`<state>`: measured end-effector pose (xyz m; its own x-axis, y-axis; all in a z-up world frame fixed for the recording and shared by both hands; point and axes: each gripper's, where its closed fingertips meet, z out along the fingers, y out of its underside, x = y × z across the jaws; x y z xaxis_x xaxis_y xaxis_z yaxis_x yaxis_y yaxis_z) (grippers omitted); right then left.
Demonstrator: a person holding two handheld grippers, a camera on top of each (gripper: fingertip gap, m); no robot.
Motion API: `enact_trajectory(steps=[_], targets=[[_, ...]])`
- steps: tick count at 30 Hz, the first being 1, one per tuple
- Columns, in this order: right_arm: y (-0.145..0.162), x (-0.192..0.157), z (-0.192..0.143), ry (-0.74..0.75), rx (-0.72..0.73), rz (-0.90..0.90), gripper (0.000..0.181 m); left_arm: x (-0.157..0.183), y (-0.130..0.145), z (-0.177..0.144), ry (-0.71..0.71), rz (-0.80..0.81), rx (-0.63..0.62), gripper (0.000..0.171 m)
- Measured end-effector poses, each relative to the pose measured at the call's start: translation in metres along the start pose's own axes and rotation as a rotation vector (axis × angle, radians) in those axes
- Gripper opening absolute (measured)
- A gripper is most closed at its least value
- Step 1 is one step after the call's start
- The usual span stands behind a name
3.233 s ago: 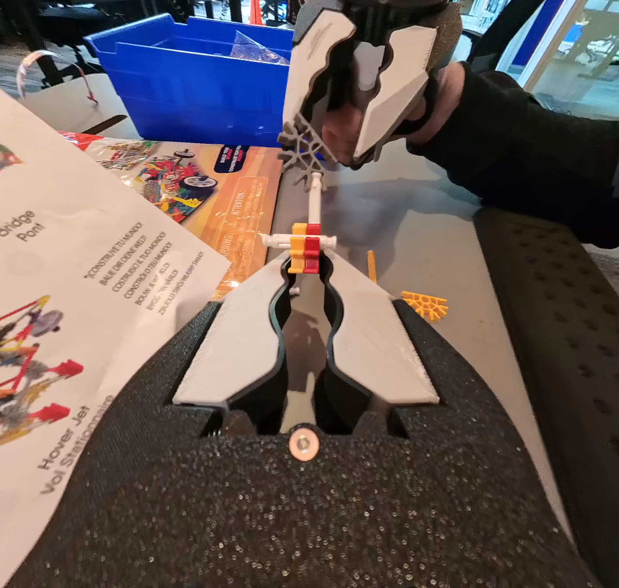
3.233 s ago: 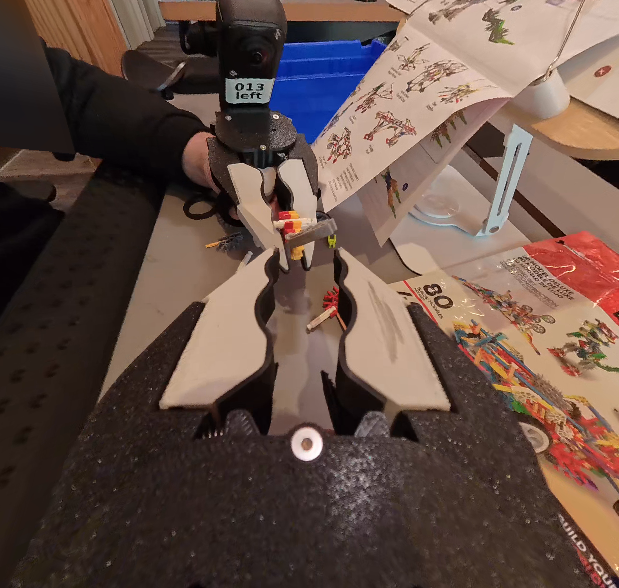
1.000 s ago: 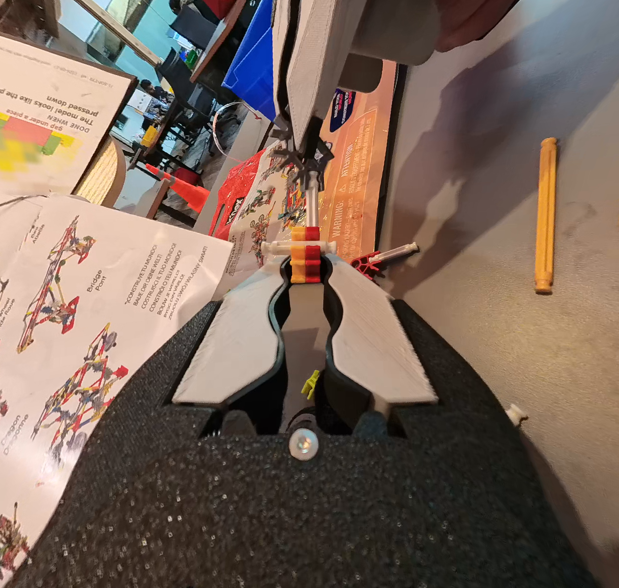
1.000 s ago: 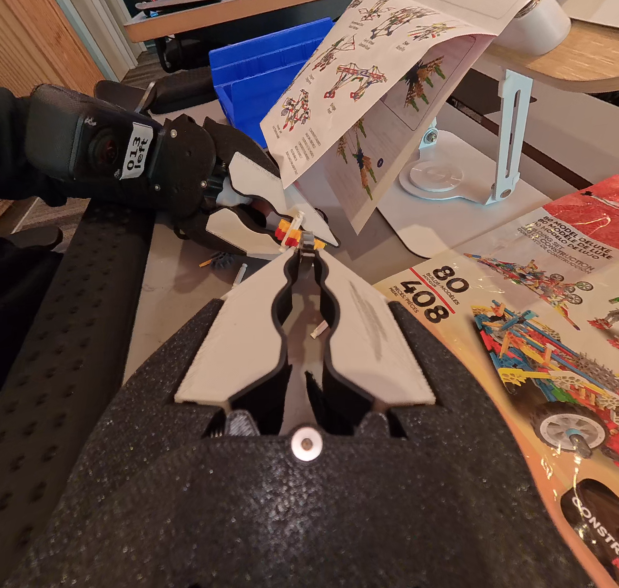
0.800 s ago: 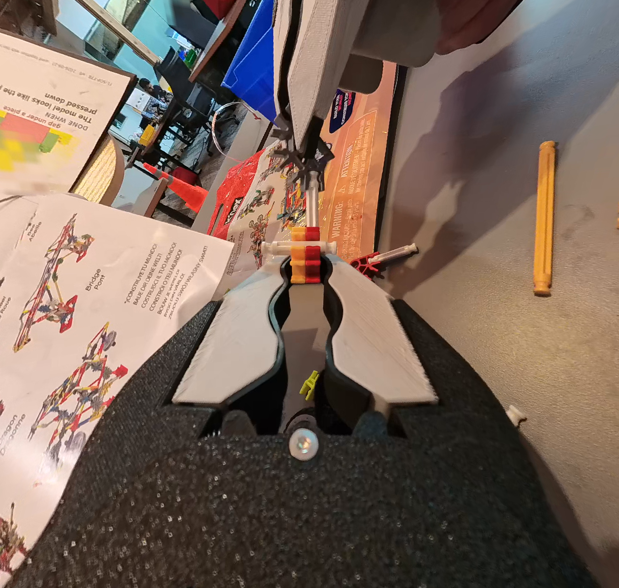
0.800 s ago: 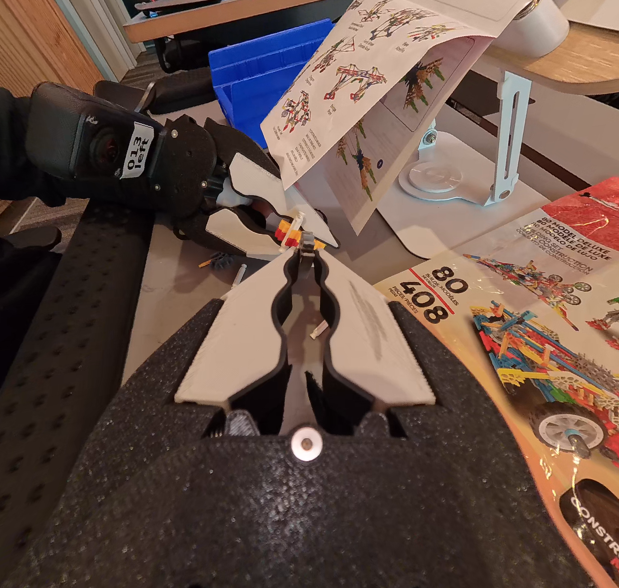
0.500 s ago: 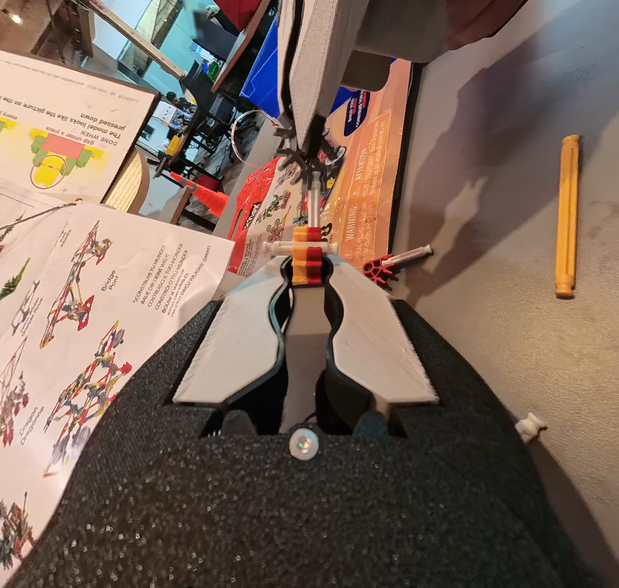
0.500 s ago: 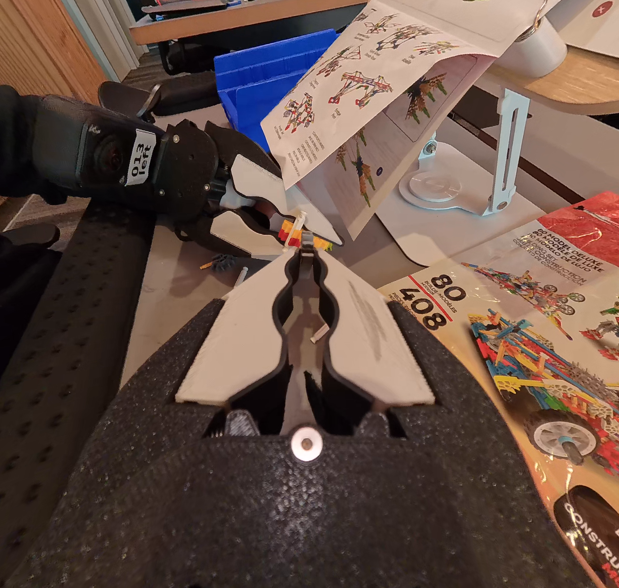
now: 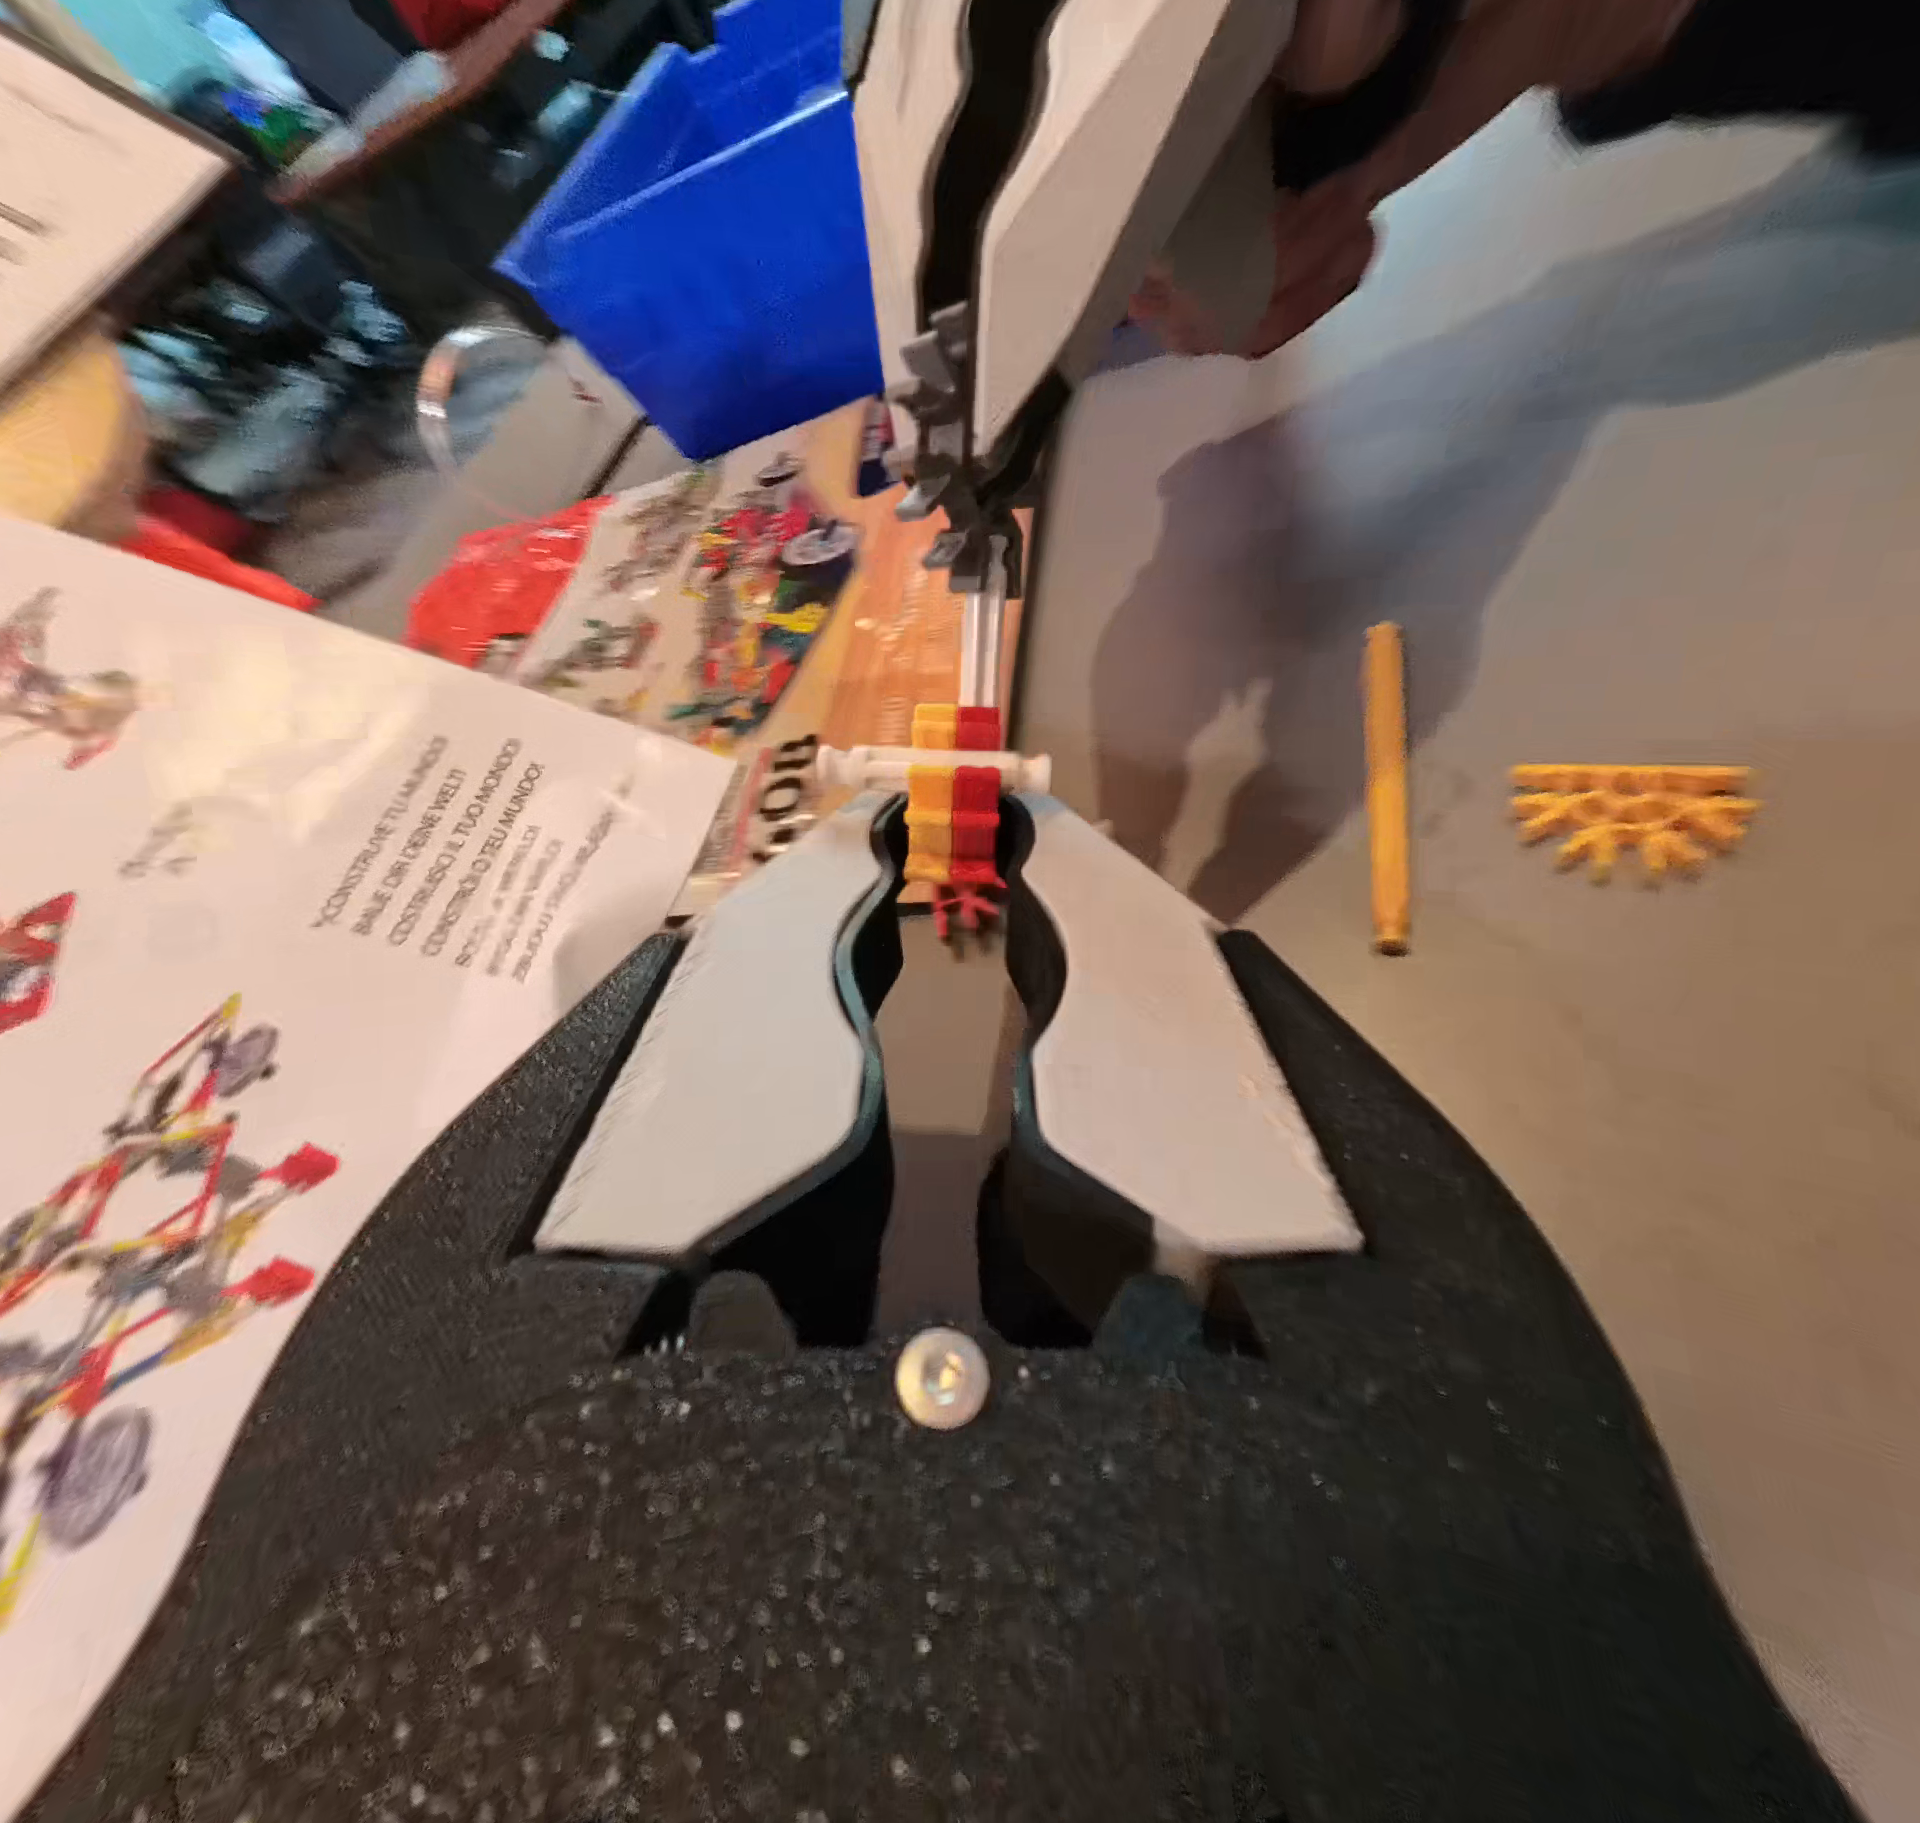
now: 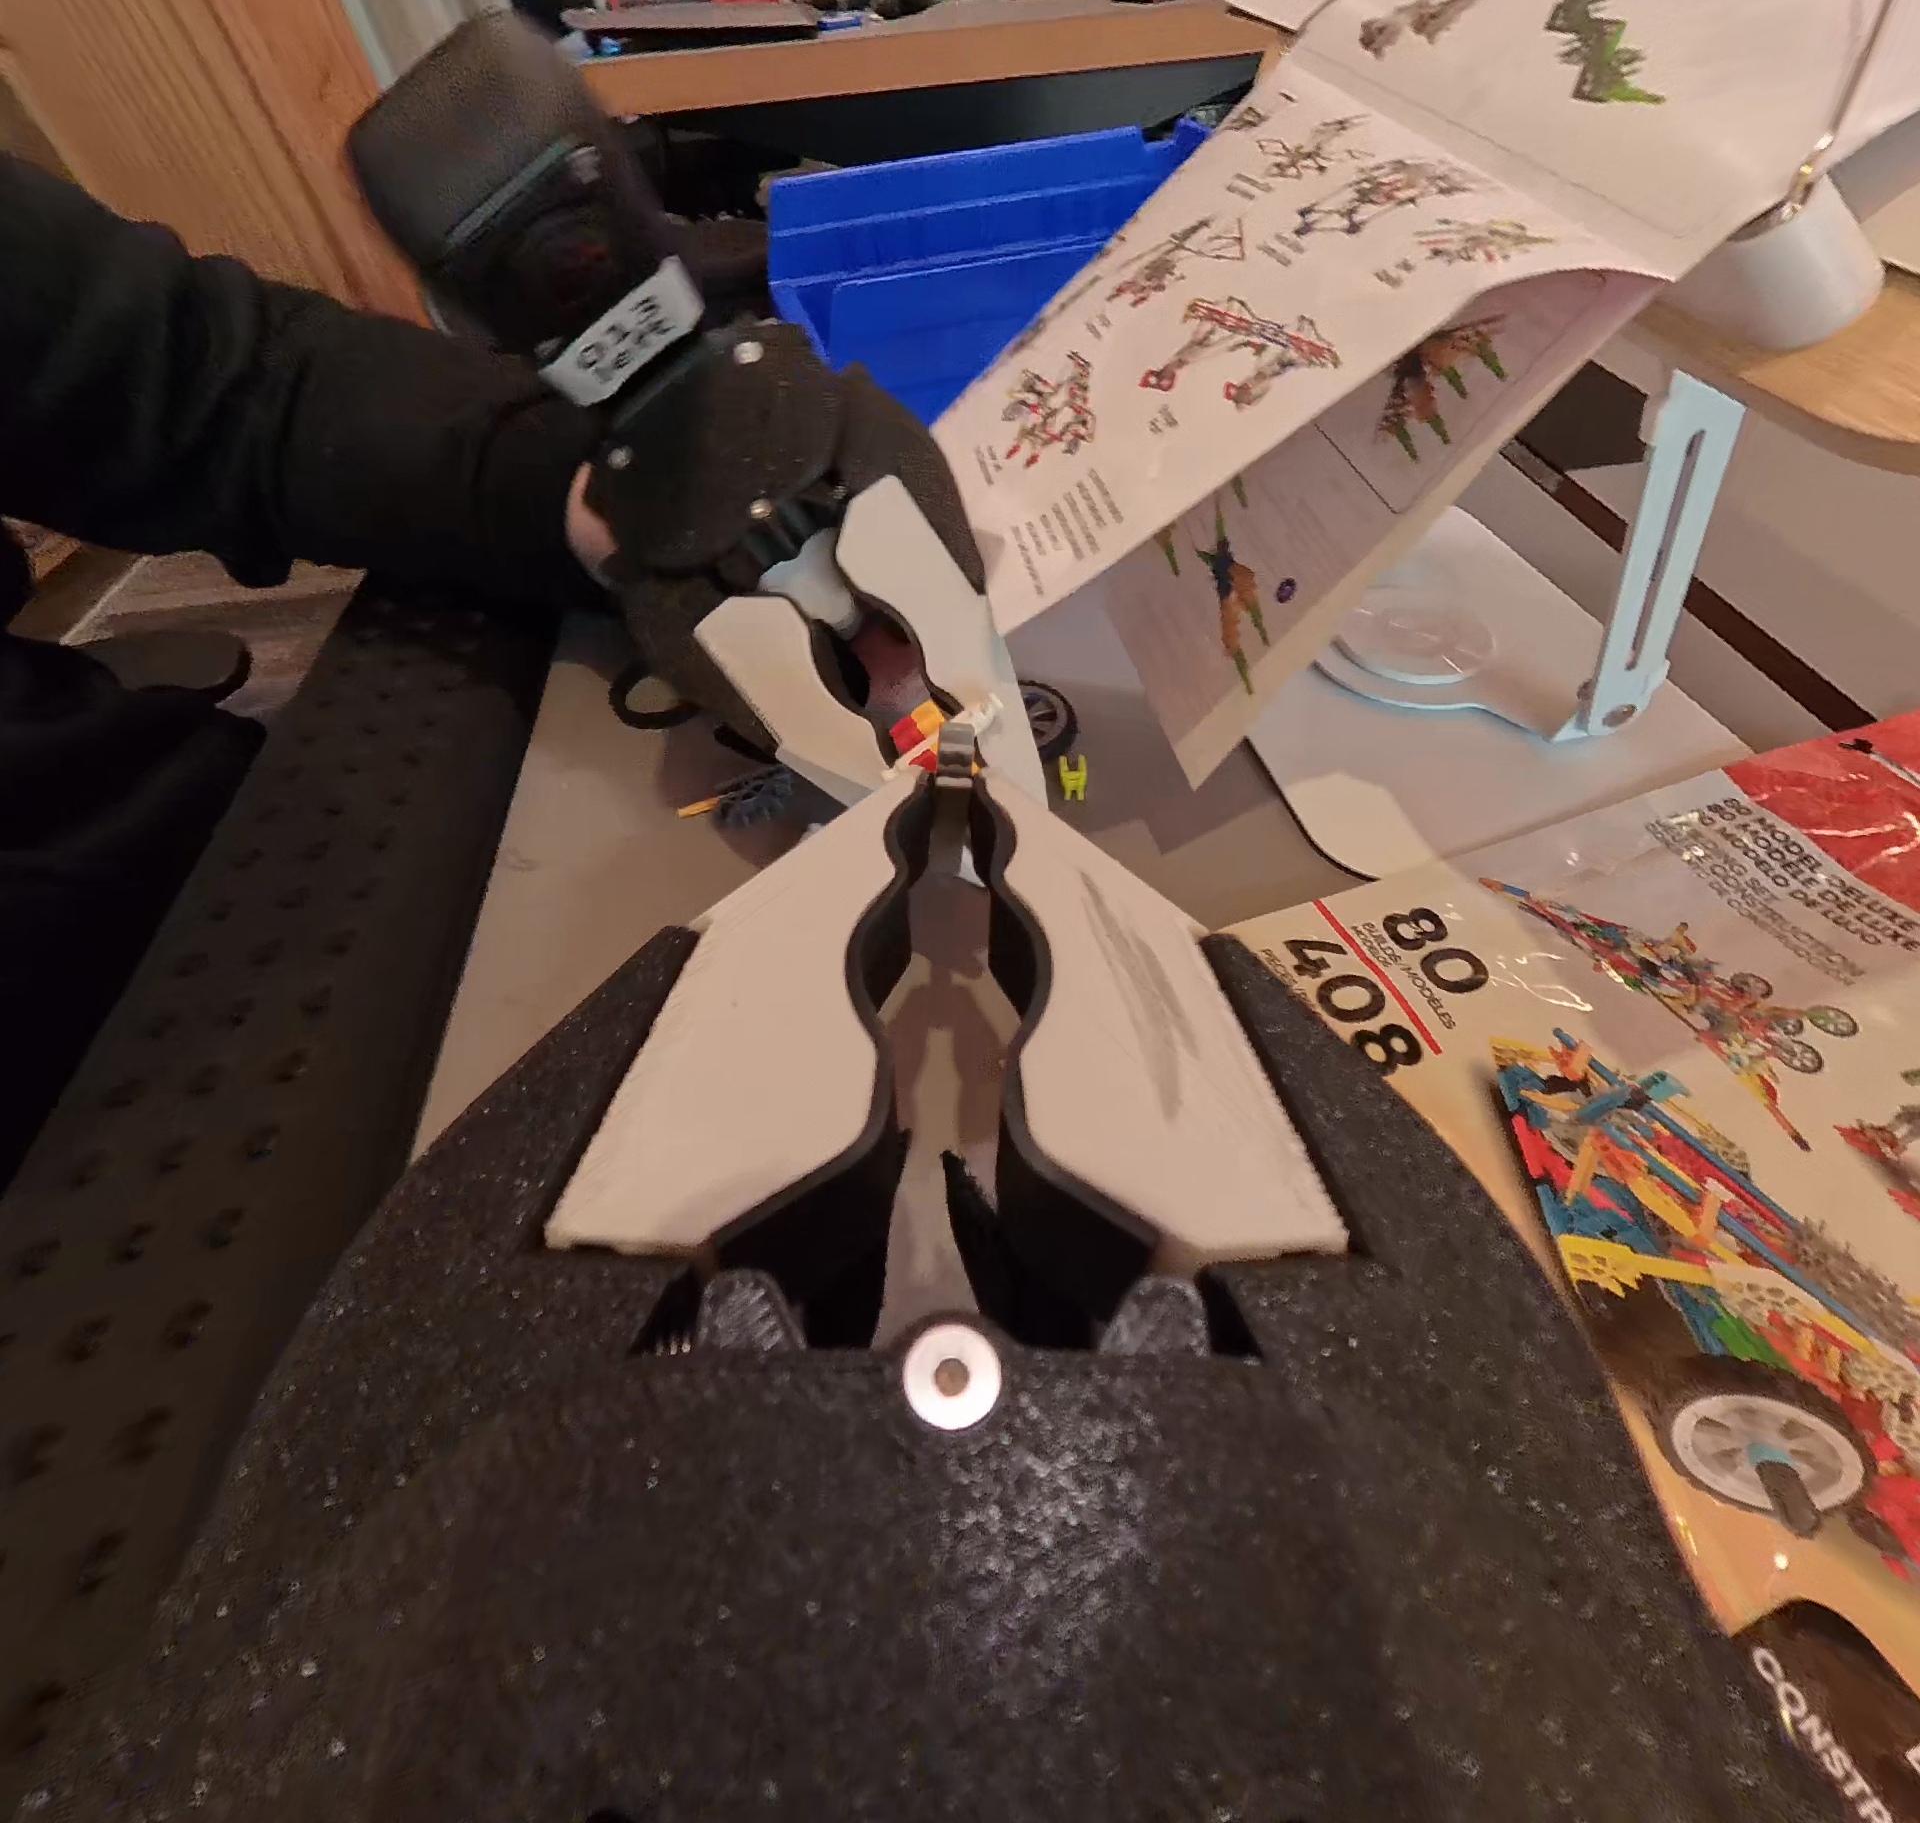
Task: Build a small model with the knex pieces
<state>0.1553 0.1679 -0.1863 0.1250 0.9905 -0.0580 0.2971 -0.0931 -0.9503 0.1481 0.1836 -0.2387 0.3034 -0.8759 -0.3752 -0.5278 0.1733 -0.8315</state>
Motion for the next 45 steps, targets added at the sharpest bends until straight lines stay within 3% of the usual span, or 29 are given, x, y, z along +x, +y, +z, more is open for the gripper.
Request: enact_trajectory(steps=[8, 12, 17, 32, 37, 45], targets=[[-0.003, -0.031, -0.004, -0.129, 0.002, -0.1, 0.005, 0.043, -0.013, -0.015, 0.395, -0.241, 0.075, 0.011], [-0.004, -0.041, -0.003, -0.163, 0.001, -0.133, 0.005, 0.055, -0.016, -0.021, 0.511, -0.311, 0.099, 0.011], [-0.011, -0.032, -0.004, -0.117, 0.046, -0.103, 0.012, 0.042, -0.021, -0.021, 0.469, -0.356, 0.141, 0.012], [-0.01, -0.022, -0.001, -0.08, 0.032, -0.056, 0.006, 0.032, -0.017, -0.016, 0.364, -0.298, 0.119, 0.011], [-0.023, -0.018, -0.005, -0.071, 0.112, -0.017, 0.021, 0.028, -0.027, -0.022, 0.399, -0.389, 0.183, 0.011], [-0.028, 0.004, -0.014, -0.023, 0.172, 0.109, 0.021, 0.02, -0.038, -0.026, 0.444, -0.538, 0.255, 0.011]])
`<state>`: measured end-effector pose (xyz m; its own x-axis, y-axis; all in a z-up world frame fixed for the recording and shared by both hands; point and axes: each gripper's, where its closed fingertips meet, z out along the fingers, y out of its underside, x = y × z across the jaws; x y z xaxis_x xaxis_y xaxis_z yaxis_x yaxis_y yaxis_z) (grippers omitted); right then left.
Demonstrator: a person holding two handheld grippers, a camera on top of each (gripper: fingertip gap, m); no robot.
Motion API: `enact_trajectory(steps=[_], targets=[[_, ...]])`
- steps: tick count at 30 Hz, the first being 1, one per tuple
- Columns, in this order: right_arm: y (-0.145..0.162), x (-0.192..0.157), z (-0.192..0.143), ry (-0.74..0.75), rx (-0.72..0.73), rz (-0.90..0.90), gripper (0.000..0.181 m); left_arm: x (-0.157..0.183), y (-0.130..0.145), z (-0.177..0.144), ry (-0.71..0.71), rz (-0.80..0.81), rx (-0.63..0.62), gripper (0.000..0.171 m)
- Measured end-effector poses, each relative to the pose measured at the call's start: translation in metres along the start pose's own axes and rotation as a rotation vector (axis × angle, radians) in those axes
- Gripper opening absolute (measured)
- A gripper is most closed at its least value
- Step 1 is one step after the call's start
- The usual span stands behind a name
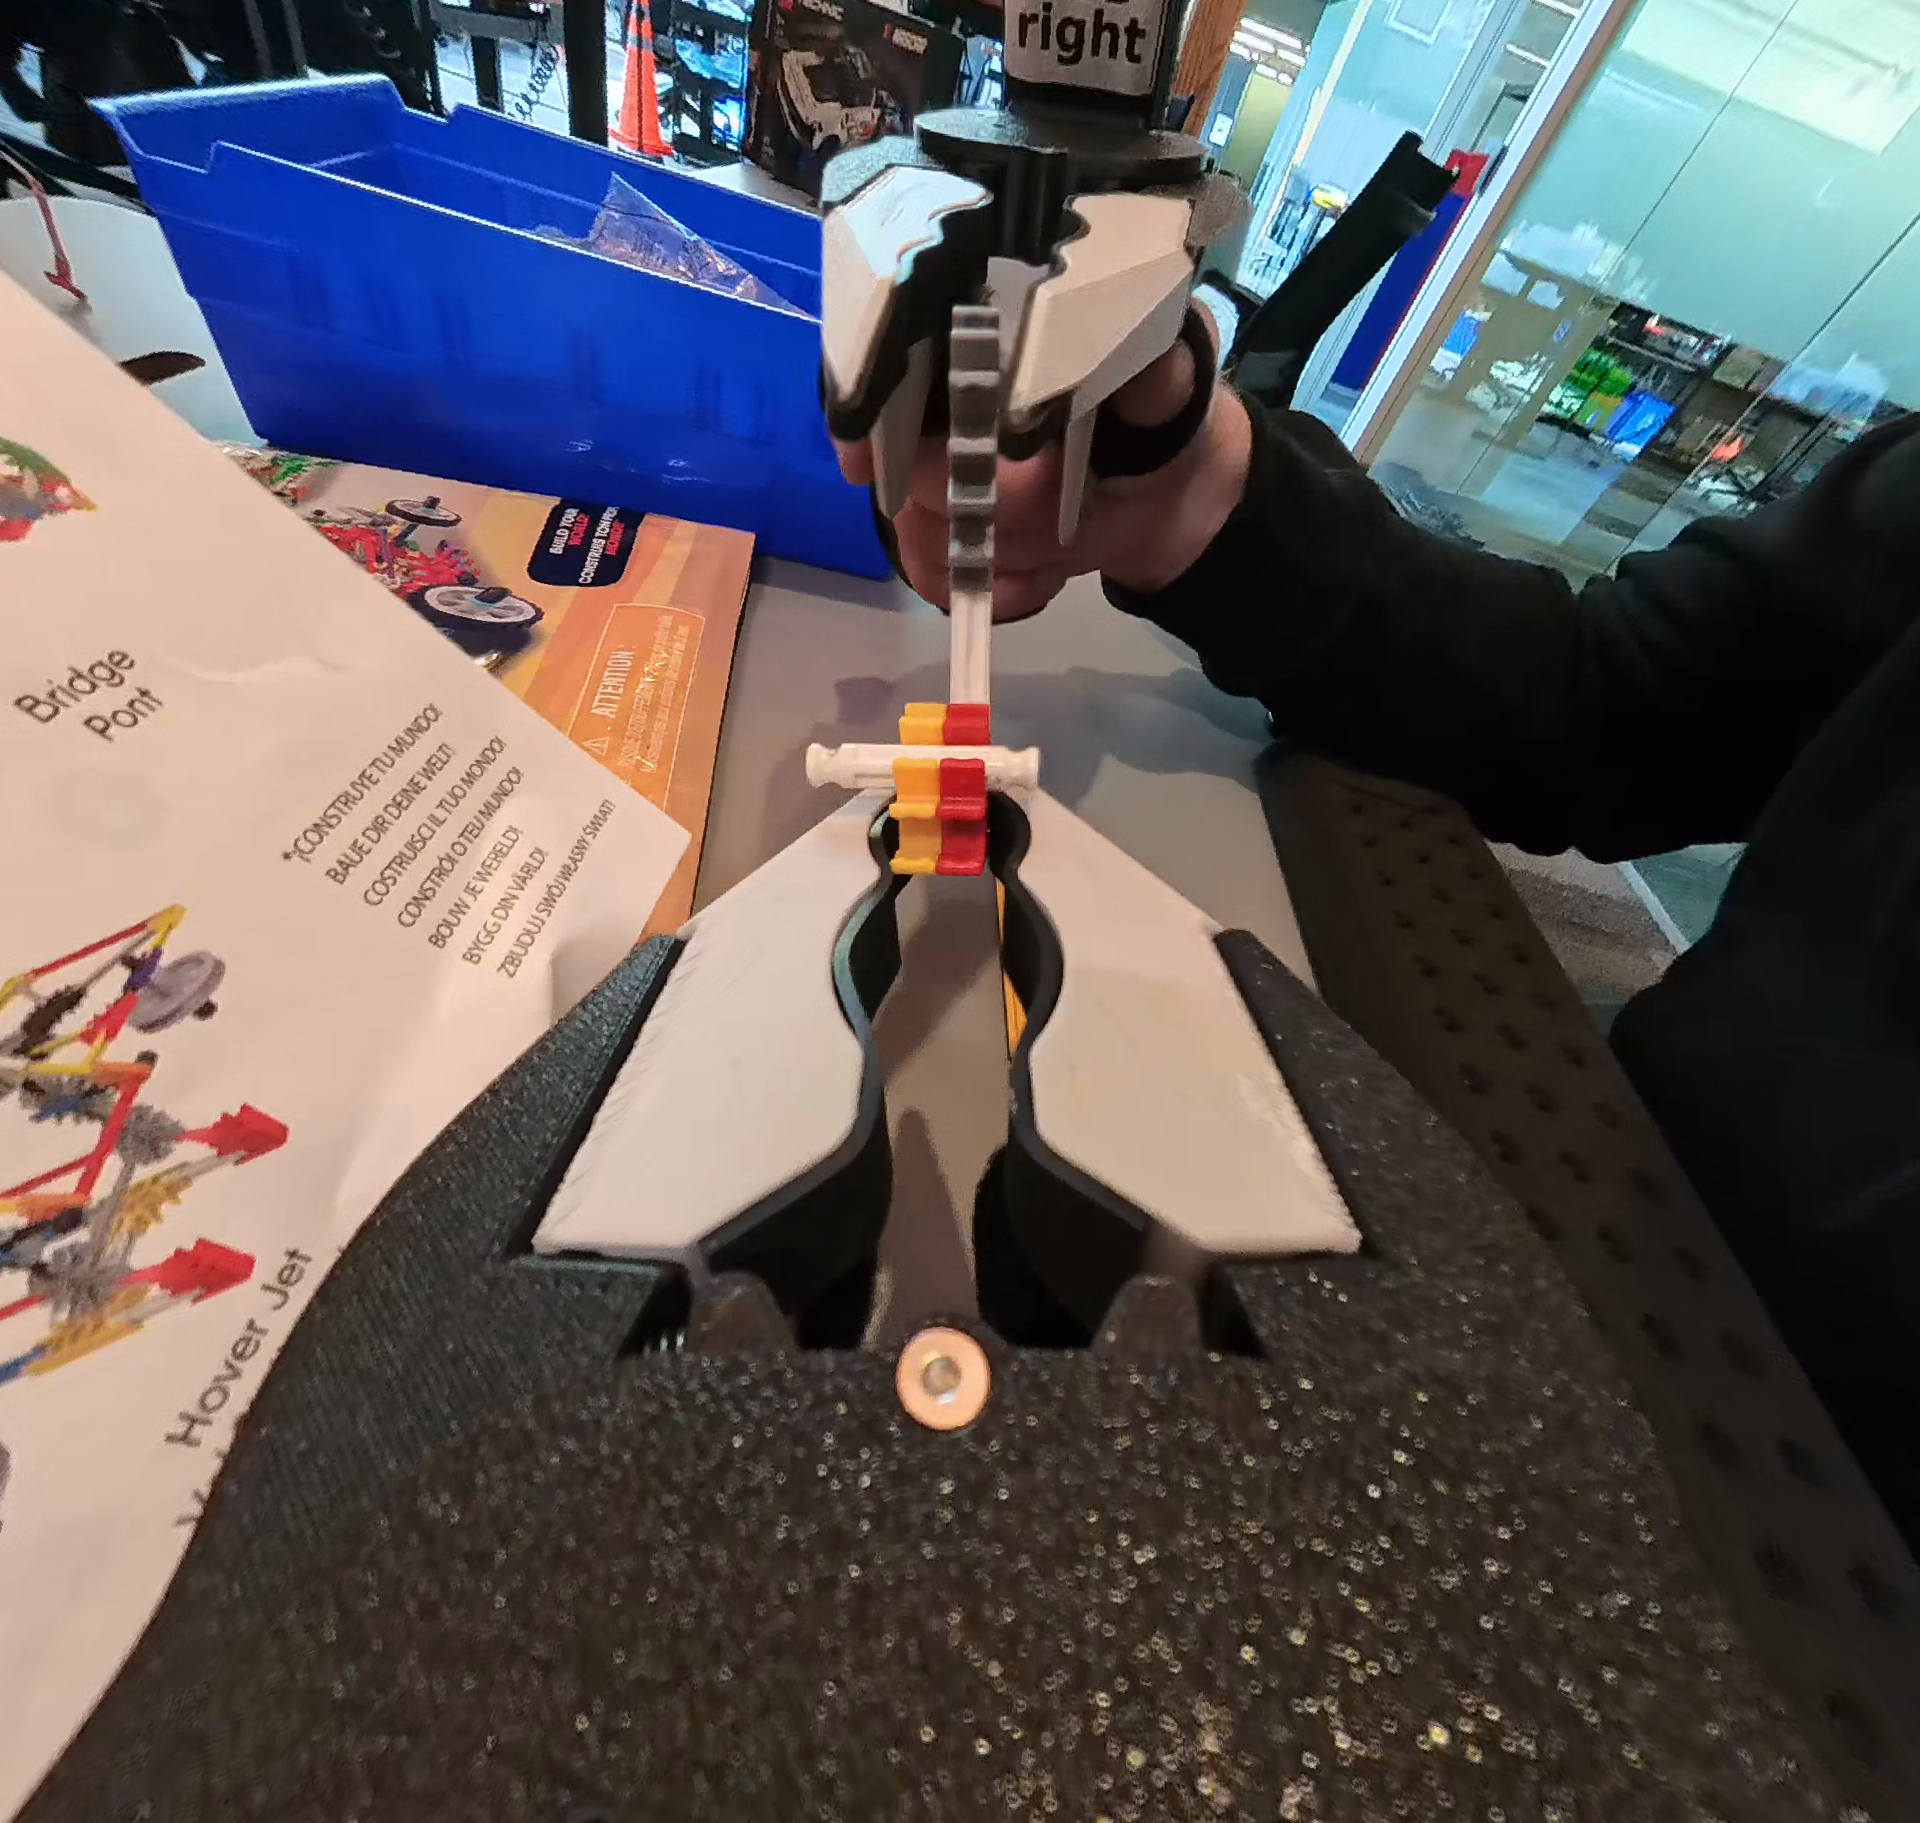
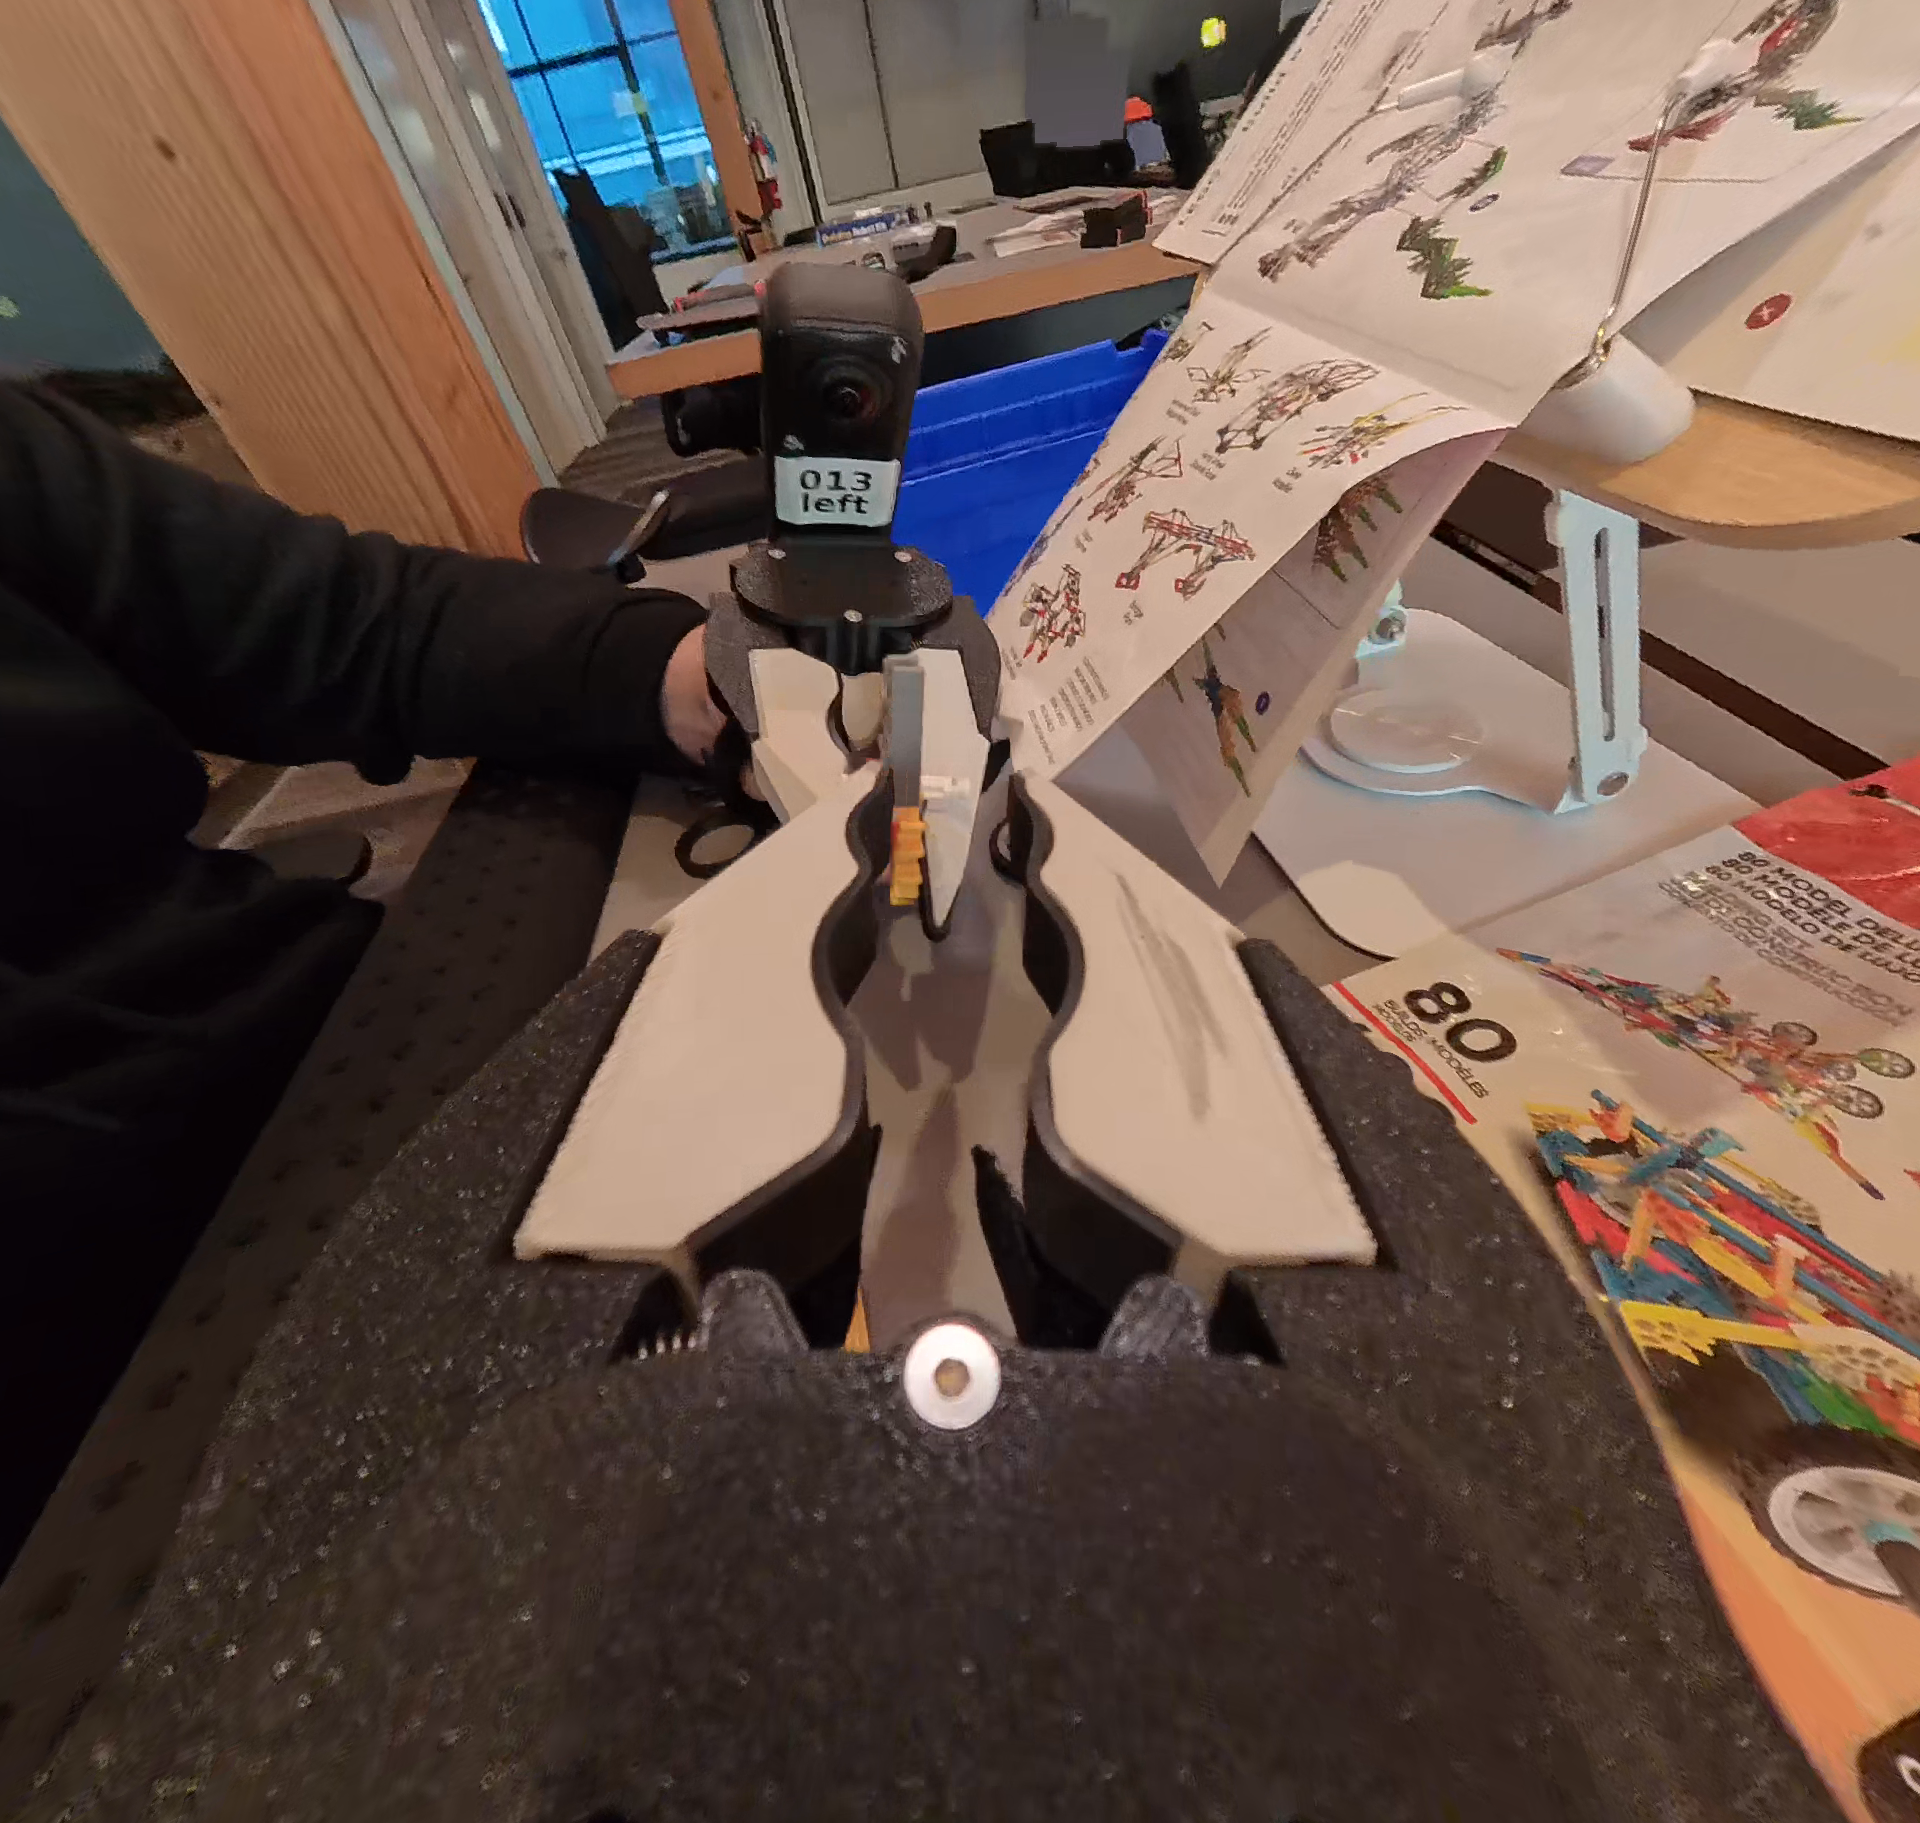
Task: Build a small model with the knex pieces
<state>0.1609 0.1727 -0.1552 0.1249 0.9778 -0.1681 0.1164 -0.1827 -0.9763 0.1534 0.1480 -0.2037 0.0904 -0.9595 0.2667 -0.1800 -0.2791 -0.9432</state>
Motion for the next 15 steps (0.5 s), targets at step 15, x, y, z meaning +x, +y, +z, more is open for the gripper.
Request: enact_trajectory(steps=[15], targets=[[0.016, -0.013, 0.021, -0.032, -0.085, -0.024, 0.007, -0.001, 0.008, 0.006, -0.025, 0.017, -0.037, 0.012]])
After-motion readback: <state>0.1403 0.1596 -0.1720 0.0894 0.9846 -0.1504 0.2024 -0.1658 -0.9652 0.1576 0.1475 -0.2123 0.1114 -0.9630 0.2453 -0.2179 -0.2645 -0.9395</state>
